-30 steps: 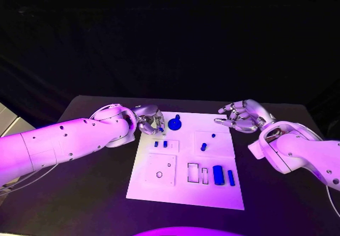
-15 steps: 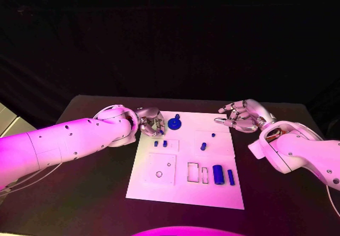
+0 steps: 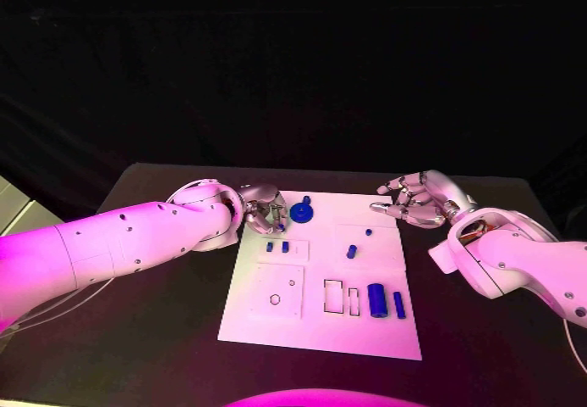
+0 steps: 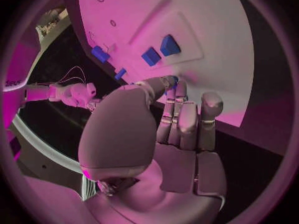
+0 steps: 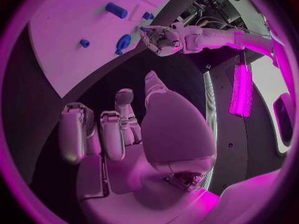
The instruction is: Assemble the parts on the task board
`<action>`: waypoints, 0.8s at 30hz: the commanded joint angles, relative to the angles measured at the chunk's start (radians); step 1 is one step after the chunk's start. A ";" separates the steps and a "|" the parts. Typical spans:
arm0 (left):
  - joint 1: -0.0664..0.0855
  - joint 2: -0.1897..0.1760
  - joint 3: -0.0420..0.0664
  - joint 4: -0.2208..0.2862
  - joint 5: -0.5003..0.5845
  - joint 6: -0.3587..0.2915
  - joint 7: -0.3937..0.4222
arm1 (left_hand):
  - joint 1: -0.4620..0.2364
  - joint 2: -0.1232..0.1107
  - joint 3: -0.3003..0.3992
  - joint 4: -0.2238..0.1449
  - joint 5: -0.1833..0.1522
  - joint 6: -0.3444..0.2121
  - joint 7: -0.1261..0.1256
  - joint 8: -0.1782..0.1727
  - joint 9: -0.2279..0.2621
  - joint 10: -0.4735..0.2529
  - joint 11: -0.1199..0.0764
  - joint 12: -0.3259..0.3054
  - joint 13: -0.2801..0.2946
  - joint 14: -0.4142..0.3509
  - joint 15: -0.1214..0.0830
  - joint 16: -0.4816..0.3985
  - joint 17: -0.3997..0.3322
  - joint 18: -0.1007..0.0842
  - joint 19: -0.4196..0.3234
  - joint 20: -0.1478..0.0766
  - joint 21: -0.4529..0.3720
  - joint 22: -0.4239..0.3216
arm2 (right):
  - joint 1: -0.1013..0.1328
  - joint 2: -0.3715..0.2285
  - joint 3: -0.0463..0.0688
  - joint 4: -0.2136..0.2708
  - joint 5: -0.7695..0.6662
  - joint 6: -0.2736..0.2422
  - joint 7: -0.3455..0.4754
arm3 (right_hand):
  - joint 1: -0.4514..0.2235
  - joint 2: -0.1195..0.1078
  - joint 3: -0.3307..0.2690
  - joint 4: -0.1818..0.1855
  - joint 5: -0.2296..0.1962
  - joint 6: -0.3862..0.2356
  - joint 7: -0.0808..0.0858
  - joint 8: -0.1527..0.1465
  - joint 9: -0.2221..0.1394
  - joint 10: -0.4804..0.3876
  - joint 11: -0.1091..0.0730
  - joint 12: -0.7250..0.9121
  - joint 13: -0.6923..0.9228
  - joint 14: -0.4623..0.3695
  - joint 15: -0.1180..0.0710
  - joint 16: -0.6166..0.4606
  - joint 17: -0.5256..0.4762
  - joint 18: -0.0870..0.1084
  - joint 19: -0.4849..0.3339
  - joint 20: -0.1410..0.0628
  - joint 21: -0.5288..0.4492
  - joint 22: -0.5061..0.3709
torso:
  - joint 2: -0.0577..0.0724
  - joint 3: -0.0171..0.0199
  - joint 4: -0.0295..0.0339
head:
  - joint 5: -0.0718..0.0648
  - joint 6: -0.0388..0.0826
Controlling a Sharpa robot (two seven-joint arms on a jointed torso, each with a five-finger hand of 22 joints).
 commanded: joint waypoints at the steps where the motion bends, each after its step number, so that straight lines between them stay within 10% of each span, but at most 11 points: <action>1: -0.001 0.006 -0.001 0.001 -0.007 0.023 -0.003 | -0.007 0.000 -0.006 0.000 0.000 0.006 0.002 0.000 0.001 0.009 -0.001 -0.006 -0.001 0.001 -0.002 -0.001 -0.001 -0.010 -0.001 0.003 -0.003 0.000 | -0.001 0.000 0.000 0.002 -0.008 0.007 0.008 | 0.009 -0.002 0.008 0.000 0.003 0.004 0.003 0.006 0.000 -0.004 -0.002 -0.004 -0.001 0.072 -0.005 -0.007 0.131 0.012 0.009 -0.006 -0.005 0.145 | 0.000 -0.0008 -0.0002 | -0.001 0.000; 24: 0.000 0.011 -0.002 0.001 -0.026 0.063 -0.026 | -0.017 -0.002 -0.022 -0.001 -0.003 0.019 -0.004 -0.001 0.011 0.029 -0.008 -0.017 0.004 0.001 -0.008 0.001 0.001 -0.009 -0.006 0.001 -0.011 -0.006 | -0.001 0.000 0.000 0.001 -0.008 0.007 0.006 | 0.010 -0.002 0.008 0.000 0.003 0.004 0.003 0.007 0.000 -0.004 -0.003 -0.009 -0.007 0.072 -0.005 -0.007 0.131 0.012 0.010 -0.006 -0.005 0.145 | -0.001 -0.0004 0.0005 | -0.002 0.000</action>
